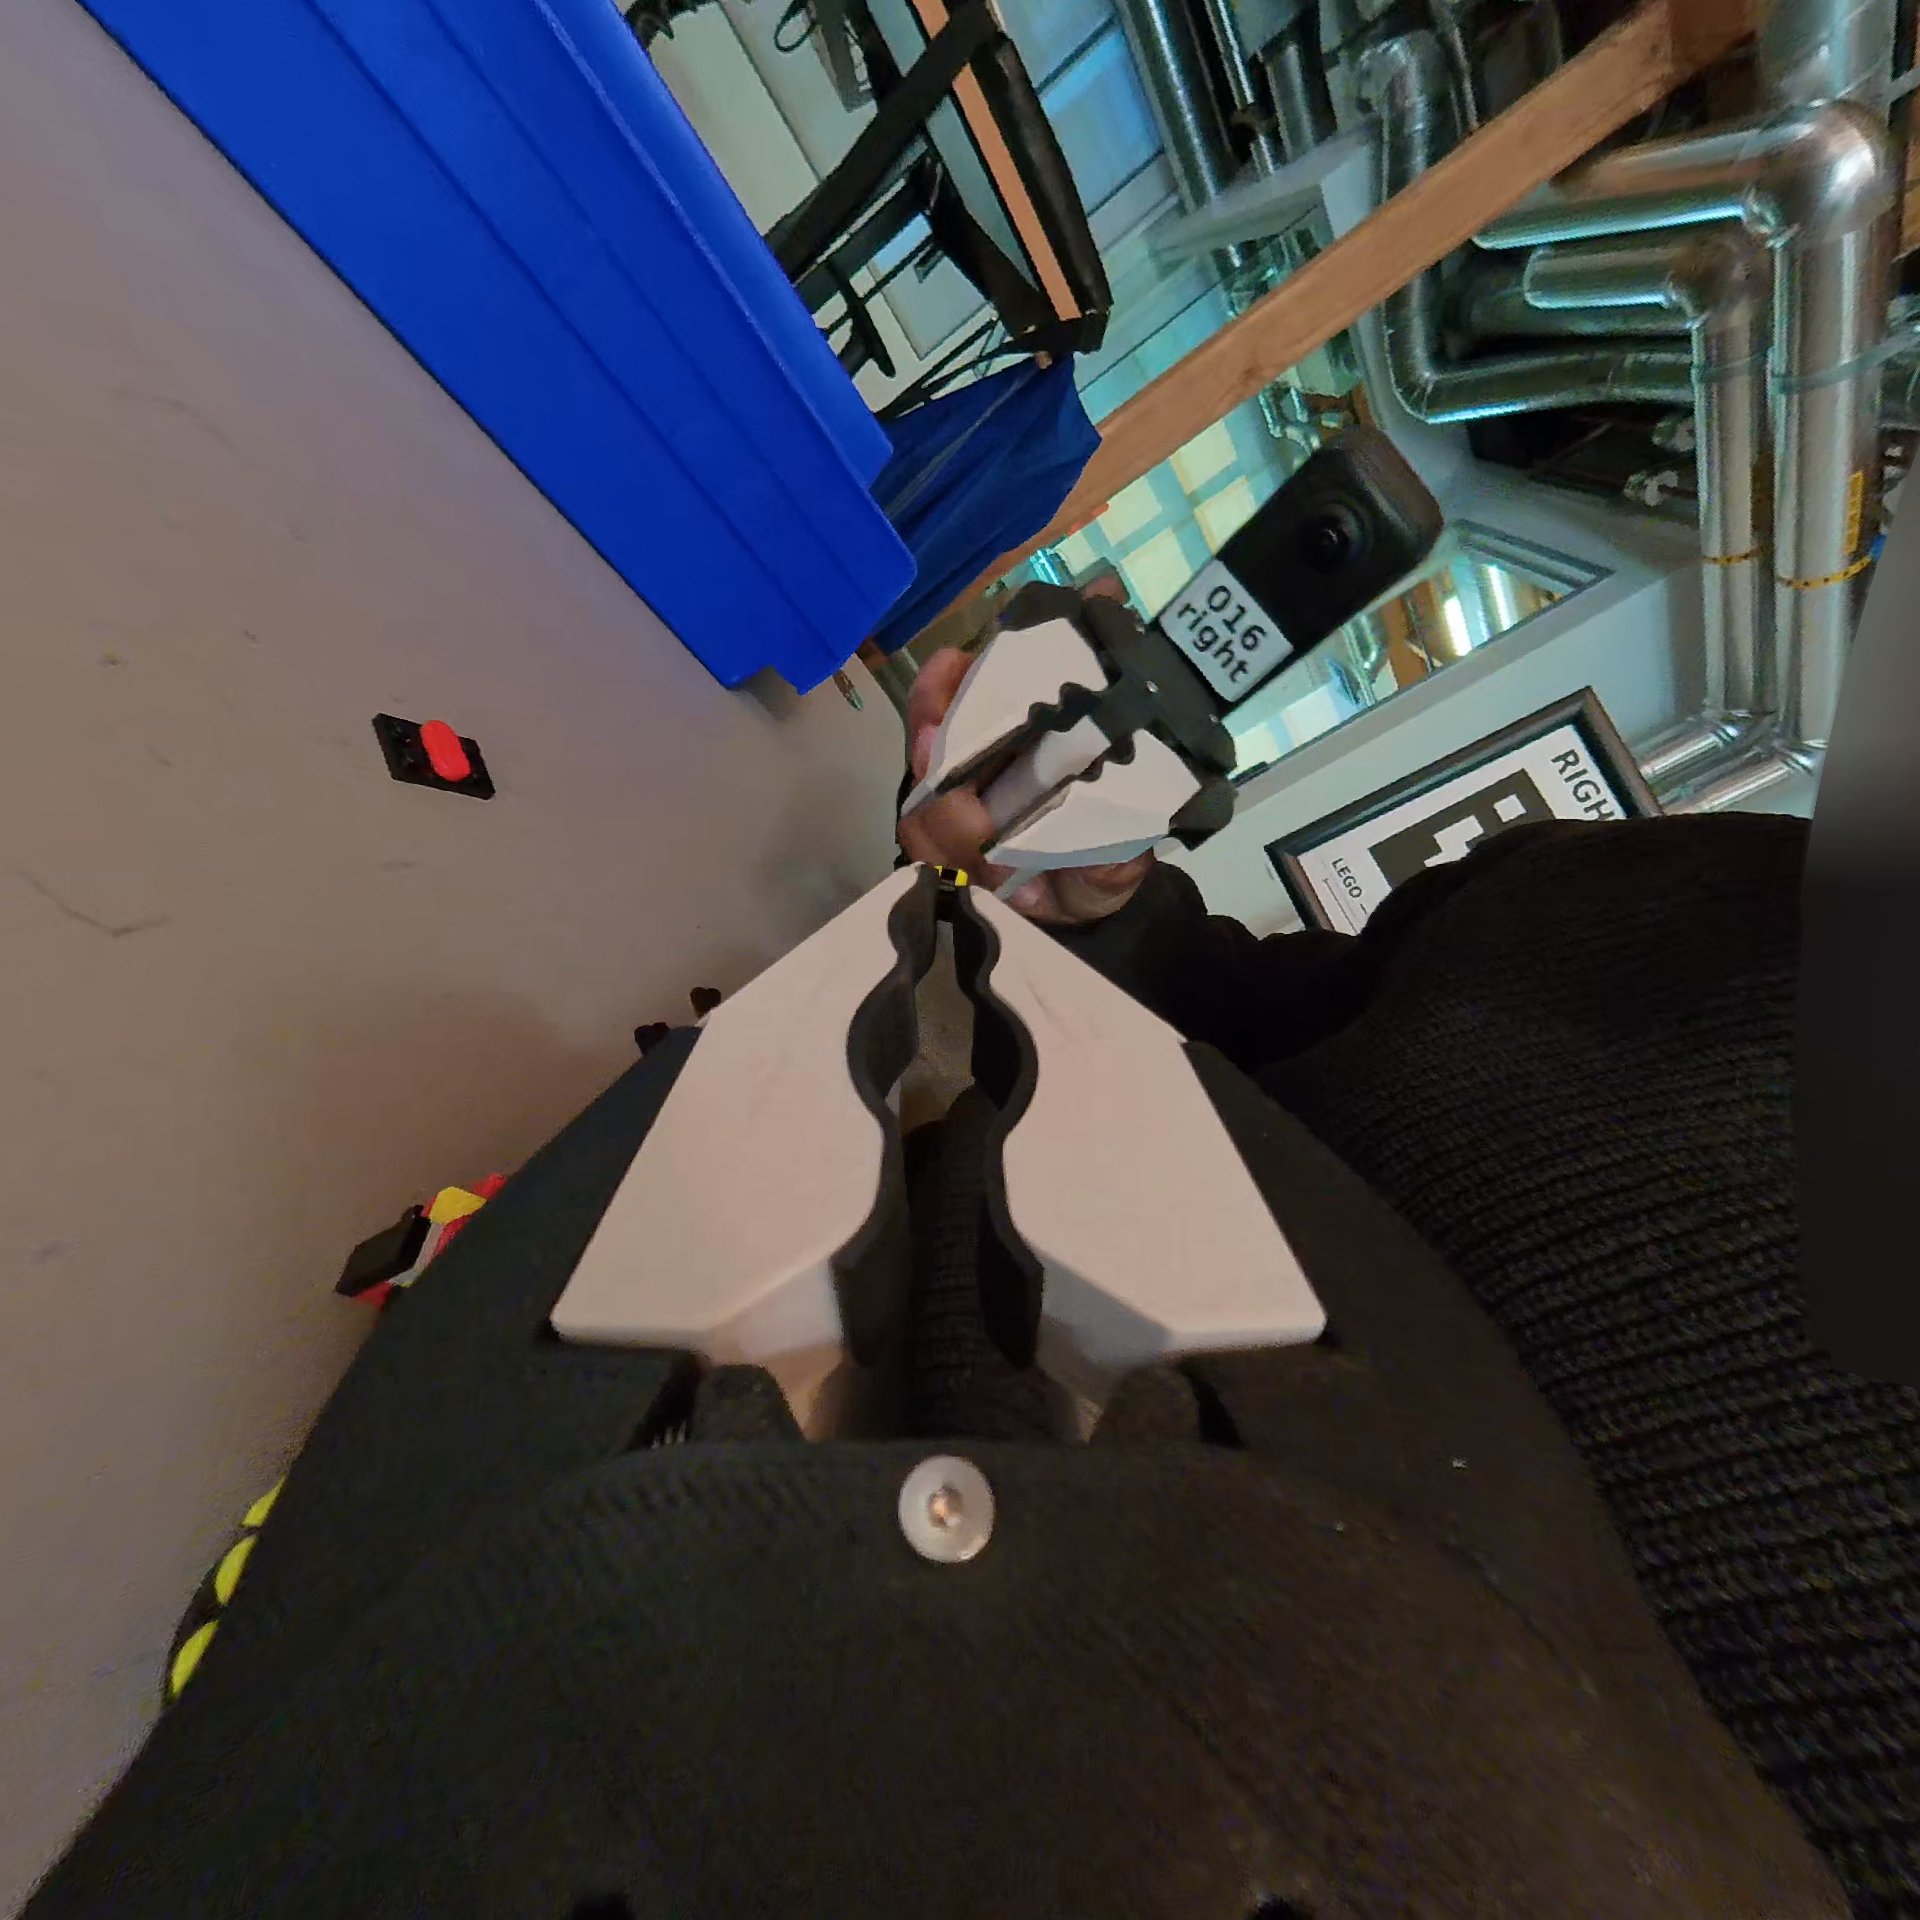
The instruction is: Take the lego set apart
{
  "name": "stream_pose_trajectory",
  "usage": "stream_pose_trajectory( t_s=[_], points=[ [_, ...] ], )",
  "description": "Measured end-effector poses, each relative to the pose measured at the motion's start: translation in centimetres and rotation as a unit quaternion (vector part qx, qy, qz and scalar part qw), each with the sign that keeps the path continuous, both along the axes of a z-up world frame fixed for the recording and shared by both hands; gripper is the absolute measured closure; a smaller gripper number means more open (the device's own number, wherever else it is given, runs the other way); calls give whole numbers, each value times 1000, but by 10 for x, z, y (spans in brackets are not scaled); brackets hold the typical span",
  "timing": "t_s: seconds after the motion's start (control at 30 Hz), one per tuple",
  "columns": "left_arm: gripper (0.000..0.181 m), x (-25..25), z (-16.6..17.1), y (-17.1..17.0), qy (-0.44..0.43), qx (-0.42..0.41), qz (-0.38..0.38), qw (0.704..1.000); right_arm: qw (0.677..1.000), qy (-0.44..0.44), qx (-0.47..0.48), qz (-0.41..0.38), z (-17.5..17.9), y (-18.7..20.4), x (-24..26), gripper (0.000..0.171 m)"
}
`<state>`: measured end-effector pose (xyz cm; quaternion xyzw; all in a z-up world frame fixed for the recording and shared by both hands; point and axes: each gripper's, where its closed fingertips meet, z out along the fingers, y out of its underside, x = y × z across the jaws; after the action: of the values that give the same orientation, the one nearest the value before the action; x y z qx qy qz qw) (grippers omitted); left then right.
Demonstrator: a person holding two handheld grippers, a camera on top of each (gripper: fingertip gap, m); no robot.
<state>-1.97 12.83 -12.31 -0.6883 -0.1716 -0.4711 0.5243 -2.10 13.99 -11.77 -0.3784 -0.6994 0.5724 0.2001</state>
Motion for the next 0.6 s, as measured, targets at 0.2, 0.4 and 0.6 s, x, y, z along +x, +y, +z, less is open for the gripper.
stream_pose_trajectory(
  t_s=[0.2,0.4,0.6],
  points=[
    [181,5,2,-1,-1,7,-14,1000,986,-87,-127,60,-1,-11,7,151],
    [181,12,2,-2,13,7,-31,999,964,-146,-203,86,-2,-12,11,149],
    [181,22,-1,-3,27,0,-53,998,960,-178,-185,108,-14,-21,17,160]
  ],
)
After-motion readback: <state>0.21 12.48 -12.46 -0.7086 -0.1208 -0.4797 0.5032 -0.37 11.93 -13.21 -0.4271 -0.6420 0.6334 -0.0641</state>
